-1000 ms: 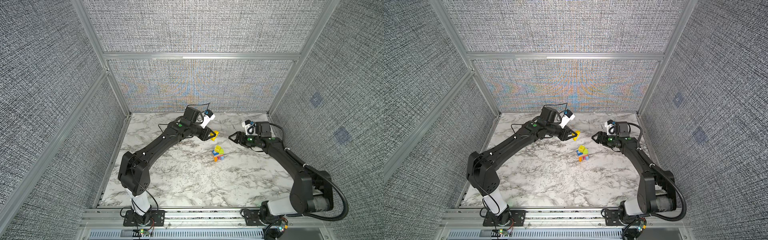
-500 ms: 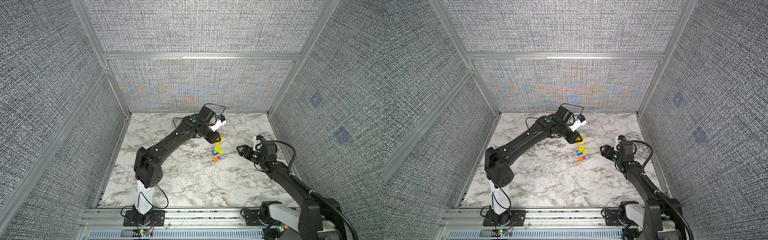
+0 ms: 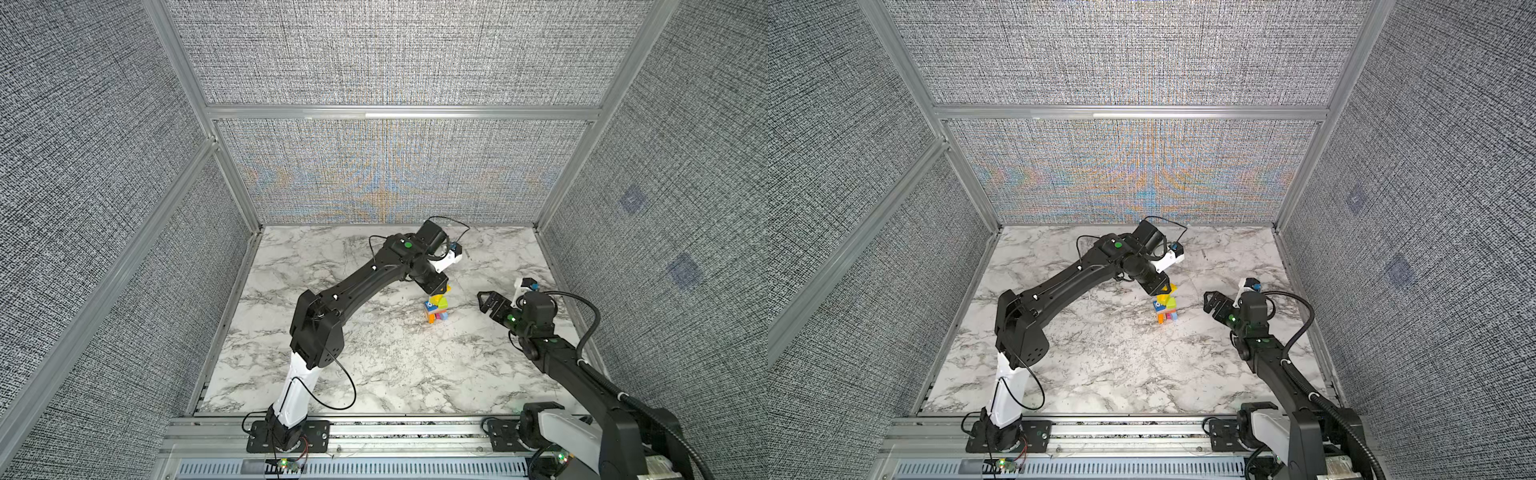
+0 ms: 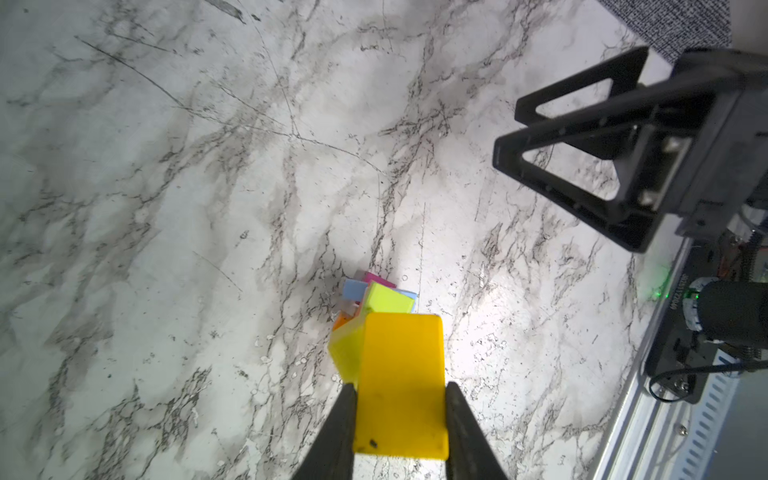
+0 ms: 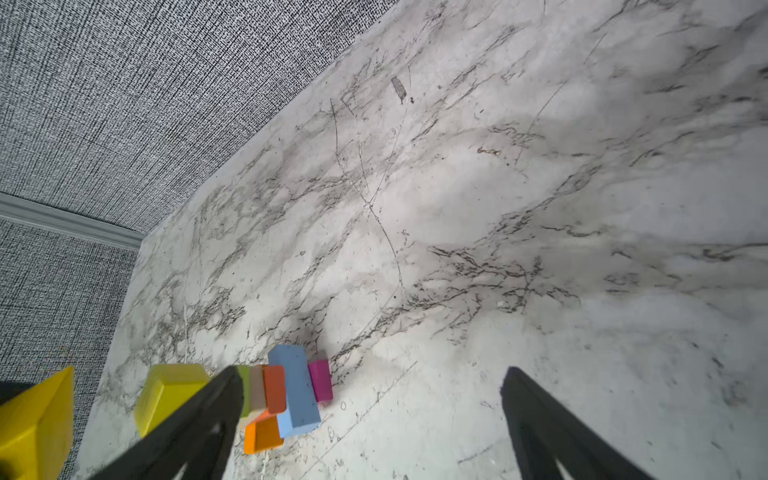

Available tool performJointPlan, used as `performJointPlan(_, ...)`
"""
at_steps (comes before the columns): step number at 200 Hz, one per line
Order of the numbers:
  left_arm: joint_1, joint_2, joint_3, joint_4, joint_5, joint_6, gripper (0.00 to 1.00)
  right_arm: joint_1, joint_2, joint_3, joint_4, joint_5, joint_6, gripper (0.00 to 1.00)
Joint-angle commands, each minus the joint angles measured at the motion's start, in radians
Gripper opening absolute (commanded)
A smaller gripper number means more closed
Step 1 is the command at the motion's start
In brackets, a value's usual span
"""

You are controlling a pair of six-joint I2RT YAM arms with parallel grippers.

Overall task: Build the wood block tower
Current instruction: 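Carry the yellow wedge block with the left gripper over the tower and lower it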

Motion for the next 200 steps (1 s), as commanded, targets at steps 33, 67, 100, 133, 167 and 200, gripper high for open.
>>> performJointPlan(33, -0.01, 0.032, 0.053, -0.053, -0.061, 0.018, 0.22, 0.001, -0.022, -0.009, 0.049, 0.011, 0.024, 0.99)
performJointPlan(67, -0.019, 0.067, 0.096, -0.087, -0.094, 0.023, 0.22, 0.0, -0.024, -0.013, 0.052, 0.017, 0.028, 0.99)
performJointPlan(100, -0.028, 0.096, 0.129, -0.114, -0.13, 0.026, 0.22, 0.001, -0.009, -0.013, 0.06, 0.008, 0.034, 0.99)
performJointPlan(133, -0.03, 0.108, 0.146, -0.124, -0.148, 0.027, 0.22, 0.0, -0.014, -0.013, 0.061, 0.011, 0.036, 0.99)
performJointPlan(167, -0.03, 0.134, 0.187, -0.158, -0.166, 0.029, 0.22, -0.002, -0.013, -0.016, 0.061, 0.013, 0.037, 0.99)
performJointPlan(200, -0.031, 0.153, 0.213, -0.185, -0.164, 0.038, 0.22, -0.001, -0.005, -0.015, 0.066, 0.008, 0.042, 0.99)
